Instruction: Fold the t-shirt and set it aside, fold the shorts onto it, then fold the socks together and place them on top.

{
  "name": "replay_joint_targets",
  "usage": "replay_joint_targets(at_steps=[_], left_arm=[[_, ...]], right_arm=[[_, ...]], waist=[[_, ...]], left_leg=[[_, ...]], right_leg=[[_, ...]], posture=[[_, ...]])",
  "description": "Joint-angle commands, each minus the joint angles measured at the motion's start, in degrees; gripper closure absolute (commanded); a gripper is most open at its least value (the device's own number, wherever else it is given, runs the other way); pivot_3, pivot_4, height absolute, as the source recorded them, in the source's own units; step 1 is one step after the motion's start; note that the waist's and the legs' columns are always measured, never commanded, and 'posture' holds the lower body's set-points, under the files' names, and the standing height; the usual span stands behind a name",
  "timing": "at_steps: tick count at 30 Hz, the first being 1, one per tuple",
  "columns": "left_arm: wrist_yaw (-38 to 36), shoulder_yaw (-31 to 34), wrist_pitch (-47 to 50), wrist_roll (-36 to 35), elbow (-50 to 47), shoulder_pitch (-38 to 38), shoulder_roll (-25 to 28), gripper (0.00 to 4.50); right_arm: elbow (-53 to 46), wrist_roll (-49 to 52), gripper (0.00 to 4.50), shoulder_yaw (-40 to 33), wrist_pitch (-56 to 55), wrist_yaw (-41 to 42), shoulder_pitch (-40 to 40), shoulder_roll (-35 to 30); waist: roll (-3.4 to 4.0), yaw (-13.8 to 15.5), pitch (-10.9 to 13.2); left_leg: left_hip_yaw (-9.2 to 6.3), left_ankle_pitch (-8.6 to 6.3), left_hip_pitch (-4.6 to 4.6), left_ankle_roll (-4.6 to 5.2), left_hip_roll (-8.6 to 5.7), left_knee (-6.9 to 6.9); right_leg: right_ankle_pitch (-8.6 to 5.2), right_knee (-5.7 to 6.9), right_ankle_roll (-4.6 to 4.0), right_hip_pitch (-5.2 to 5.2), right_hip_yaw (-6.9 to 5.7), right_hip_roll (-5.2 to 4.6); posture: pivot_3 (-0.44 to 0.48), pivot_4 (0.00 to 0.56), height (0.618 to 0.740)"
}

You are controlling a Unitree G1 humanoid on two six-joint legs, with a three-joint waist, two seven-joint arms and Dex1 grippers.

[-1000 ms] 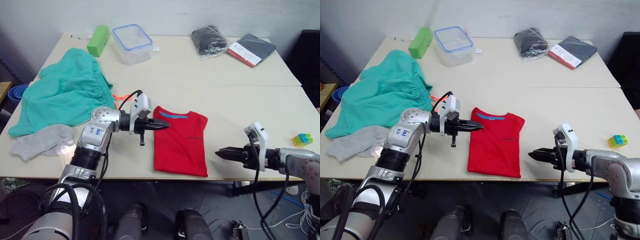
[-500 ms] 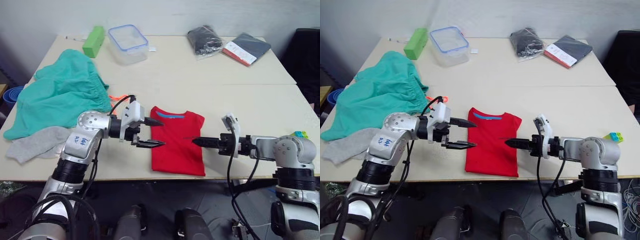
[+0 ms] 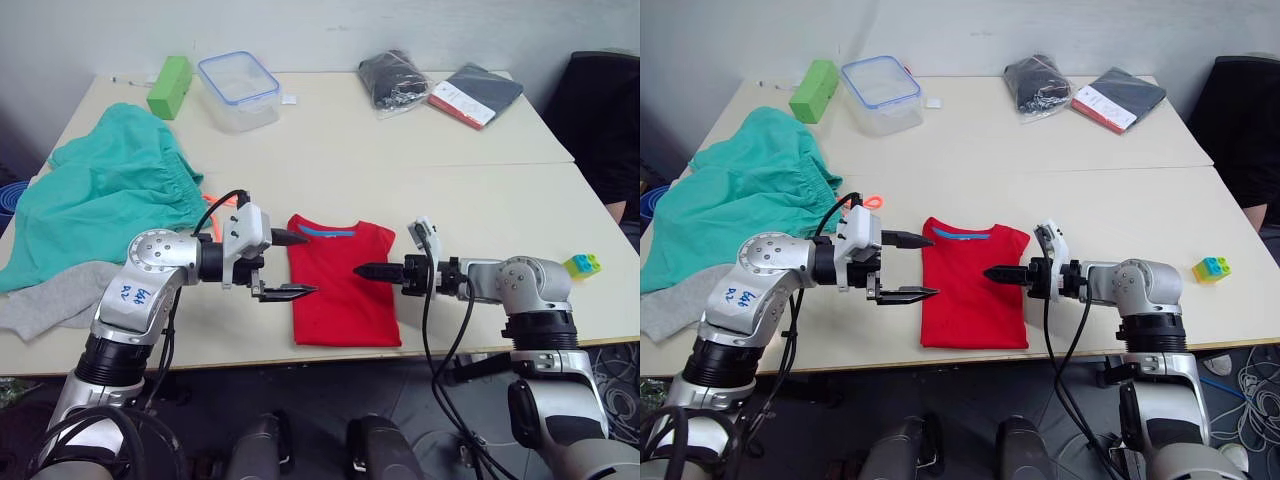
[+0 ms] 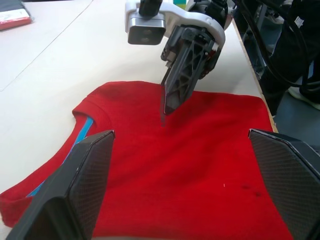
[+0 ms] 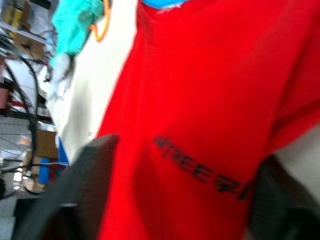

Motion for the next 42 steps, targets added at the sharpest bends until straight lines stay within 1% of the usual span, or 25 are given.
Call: replay_joint_targets(at_steps=[1,5,6,8,11,13,15,17,19,21,24,28,32,37,42], left_arm=[[0.89,1.05,-0.23,-1.27,-2.80,0.31,0.34,0.00],[1.58,0.63,-0.58,-1.35,-2.87,0.53,-0.33,0.00],[1.70,0.54,-0.75,-1.33,-2.79,0.52,-0.52,0.00],[2.15,0.30,-1.38,-1.06,-2.46,0.48,-1.09,0.00],[3.32,0.42,-2.03,-0.99,-1.76,0.36,-2.35,0.00],[3.66,0.36,-2.34,-0.93,-1.50,0.54,-2.91,0.00],[3.77,0.06,-2.96,-0.62,-1.04,0.76,-3.30,0.00],[3.80,-0.26,-3.73,-0.21,-0.40,0.75,-3.52,0.00],[3.93,-0.33,-4.13,-0.09,0.00,0.57,-3.68,0.00],[4.19,-0.19,-4.28,-0.20,0.42,0.16,-3.84,0.00],[4.39,-0.12,-4.51,-0.24,0.65,0.10,-3.75,0.00],[4.48,-0.10,-4.95,0.04,0.64,0.42,-3.20,0.00],[4.56,0.21,-4.90,-0.03,0.82,0.22,-2.64,0.00],[4.71,0.32,-4.85,0.03,1.00,-0.25,-2.25,0.00],[4.78,0.70,-5.41,0.24,1.86,-0.64,-1.75,0.00]], right_arm=[[0.46,-1.31,2.80,3.19,0.76,1.56,0.68,-1.58],[-1.29,-1.92,4.21,3.26,-0.29,3.07,0.93,-4.39],[-1.84,-2.12,4.48,3.43,-0.75,3.48,1.26,-4.98],[-3.14,-2.13,4.48,3.45,-0.89,3.89,2.04,-6.36],[-5.31,-1.19,4.48,2.27,-0.01,5.29,2.58,-10.63],[-4.72,-1.82,4.48,1.61,-1.23,7.68,2.11,-15.95],[-1.47,-3.88,4.48,1.65,-4.18,10.28,1.28,-21.59],[2.97,-7.63,4.48,3.61,-9.68,13.72,1.25,-27.01],[6.23,-11.41,4.48,6.12,-15.18,16.93,1.69,-30.79],[12.20,-16.30,4.48,8.30,-21.67,18.83,1.55,-33.74],[20.17,-22.26,4.48,10.22,-29.67,19.79,0.65,-35.48],[29.96,-28.43,4.48,11.40,-39.53,19.89,-1.05,-35.84],[38.85,-33.25,4.48,11.08,-47.22,17.51,-4.28,-35.37],[45.44,-37.97,4.48,11.35,-51.92,16.82,-6.17,-36.71],[48.58,-39.66,4.48,9.98,-53.13,18.17,-6.63,-39.18]], waist=[[0.00,0.11,0.00],[0.00,0.34,0.00],[0.00,0.48,0.00],[0.00,1.00,0.00],[0.04,2.09,0.03],[0.12,2.65,0.08],[0.22,3.06,0.14],[0.22,3.07,0.14],[0.23,2.99,0.14],[0.22,2.90,0.14],[0.27,2.58,0.16],[0.28,2.37,0.15],[0.28,2.94,0.15],[0.28,2.98,0.15],[0.31,3.16,0.17]], left_leg=[[0.00,0.00,0.00,-0.01,-0.01,-0.07],[-0.02,-0.02,-0.03,-0.04,-0.01,-0.13],[-0.02,-0.02,-0.03,-0.04,-0.02,-0.12],[0.00,-0.02,-0.08,0.01,-0.05,-0.10],[-0.07,0.04,-0.33,0.12,-0.08,0.00],[-0.10,0.00,-0.43,0.23,-0.22,0.08],[-0.05,-0.03,-0.49,0.33,-0.34,0.10],[-0.03,-0.05,-0.49,0.40,-0.42,0.11],[0.02,-0.06,-0.49,0.42,-0.42,0.10],[0.05,-0.07,-0.47,0.41,-0.40,0.09],[0.11,-0.06,-0.43,0.40,-0.36,0.09],[0.13,-0.06,-0.35,0.39,-0.30,0.19],[0.08,-0.06,-0.36,0.41,-0.34,0.29],[0.04,-0.07,-0.38,0.40,-0.35,0.28],[-0.01,-0.06,-0.42,0.40,-0.39,0.28]], right_leg=[[0.00,-0.01,0.00,-0.02,0.00,-0.01],[0.00,-0.03,0.00,-0.04,-0.02,0.00],[0.00,-0.05,0.00,-0.03,-0.03,0.00],[0.00,-0.16,0.00,-0.02,-0.04,-0.02],[0.02,-0.37,0.03,-0.04,-0.05,-0.04],[0.05,-0.39,0.08,-0.07,-0.03,-0.16],[0.09,-0.43,0.16,-0.10,-0.08,-0.37],[0.11,-0.50,0.19,-0.08,-0.16,-0.47],[0.12,-0.54,0.22,-0.08,-0.27,-0.46],[0.12,-0.57,0.22,-0.08,-0.27,-0.42],[0.12,-0.56,0.22,-0.08,-0.25,-0.34],[0.12,-0.53,0.22,0.02,-0.23,-0.04],[0.16,-0.55,0.30,0.08,-0.21,-0.06],[0.17,-0.59,0.31,0.09,-0.21,-0.15],[0.17,-0.60,0.31,0.10,-0.22,-0.16]], posture=[[0.000,0.150,0.740],[0.000,0.150,0.740],[0.000,0.150,0.740],[0.000,0.150,0.740],[0.000,0.150,0.740],[0.000,0.150,0.740],[0.000,0.150,0.740],[0.000,0.150,0.740],[0.000,0.150,0.740],[0.000,0.150,0.740],[0.000,0.150,0.740],[0.000,0.150,0.740],[0.000,0.150,0.740],[0.000,0.150,0.740],[0.000,0.150,0.740]])
